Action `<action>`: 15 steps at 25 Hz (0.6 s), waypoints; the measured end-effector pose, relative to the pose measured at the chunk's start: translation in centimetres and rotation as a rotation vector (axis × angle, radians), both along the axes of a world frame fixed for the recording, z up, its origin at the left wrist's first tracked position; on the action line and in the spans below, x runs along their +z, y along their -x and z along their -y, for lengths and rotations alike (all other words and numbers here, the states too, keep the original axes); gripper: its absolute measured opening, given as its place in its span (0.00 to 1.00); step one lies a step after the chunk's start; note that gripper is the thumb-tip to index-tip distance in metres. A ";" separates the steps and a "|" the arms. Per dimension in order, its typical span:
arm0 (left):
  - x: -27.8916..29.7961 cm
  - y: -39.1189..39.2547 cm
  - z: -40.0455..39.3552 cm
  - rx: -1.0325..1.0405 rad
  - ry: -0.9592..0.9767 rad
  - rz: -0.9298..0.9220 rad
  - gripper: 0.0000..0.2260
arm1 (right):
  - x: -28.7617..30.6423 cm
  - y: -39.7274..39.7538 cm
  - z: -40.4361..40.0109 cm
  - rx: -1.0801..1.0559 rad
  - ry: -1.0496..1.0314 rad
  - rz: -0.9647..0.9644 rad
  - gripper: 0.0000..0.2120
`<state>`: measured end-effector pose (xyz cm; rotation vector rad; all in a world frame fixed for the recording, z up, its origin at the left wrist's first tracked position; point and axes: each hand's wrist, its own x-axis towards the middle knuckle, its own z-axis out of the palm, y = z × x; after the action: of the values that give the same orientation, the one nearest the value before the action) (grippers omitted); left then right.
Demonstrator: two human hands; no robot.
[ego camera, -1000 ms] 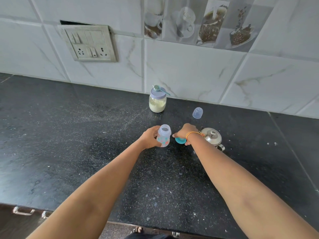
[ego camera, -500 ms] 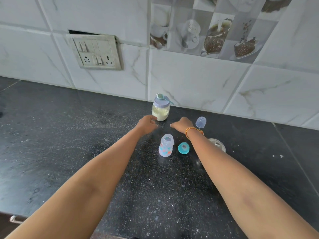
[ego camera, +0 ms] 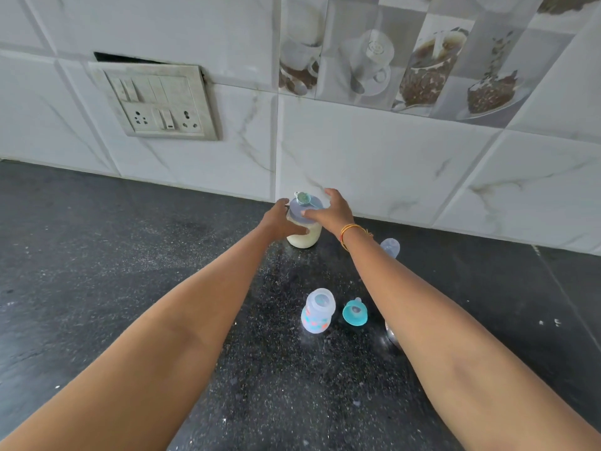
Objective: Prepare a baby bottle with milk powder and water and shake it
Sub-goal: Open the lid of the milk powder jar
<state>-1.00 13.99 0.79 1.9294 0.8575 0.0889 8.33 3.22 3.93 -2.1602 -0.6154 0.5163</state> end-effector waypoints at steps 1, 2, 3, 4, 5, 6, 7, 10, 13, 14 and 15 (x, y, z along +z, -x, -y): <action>-0.4 -0.2 -0.2 -0.017 -0.010 -0.013 0.41 | -0.1 -0.3 -0.3 0.037 0.019 0.009 0.42; -0.7 -0.5 -0.3 -0.031 -0.025 -0.020 0.41 | -0.2 -0.5 -0.6 0.069 0.038 0.014 0.44; -1.0 -0.7 -0.4 -0.038 -0.033 -0.021 0.40 | -0.4 -0.6 -0.9 0.095 0.060 0.027 0.44; -1.4 -0.8 -0.3 -0.038 -0.027 -0.011 0.40 | -0.6 -0.7 -1.0 0.112 0.082 0.047 0.44; -1.8 -0.8 -0.2 -0.031 -0.015 0.008 0.40 | -0.8 -0.8 -1.2 0.121 0.099 0.072 0.43; -2.1 -0.8 0.0 -0.016 -0.008 0.030 0.40 | -0.9 -0.7 -1.3 0.119 0.108 0.097 0.41; -2.2 -0.7 0.3 0.003 -0.015 0.057 0.39 | -1.0 -0.5 -1.2 0.111 0.107 0.112 0.40; -2.1 0.2 0.9 0.042 -0.065 0.113 0.37 | -0.7 0.3 -0.7 0.108 0.103 0.149 0.38; -2.0 2.3 1.2 0.037 -0.060 0.124 0.37 | -0.1 2.2 0.1 0.120 0.112 0.188 0.37; -1.9 3.4 1.3 0.041 -0.053 0.132 0.37 | 0.2 3.2 0.4 0.128 0.106 0.191 0.37; -1.9 4.5 1.5 0.046 -0.055 0.135 0.37 | 0.4 4.3 0.8 0.140 0.103 0.188 0.37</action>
<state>-5.46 12.47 -1.06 1.9307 0.8164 0.2701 4.01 2.40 4.32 -2.2911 -0.8642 0.4300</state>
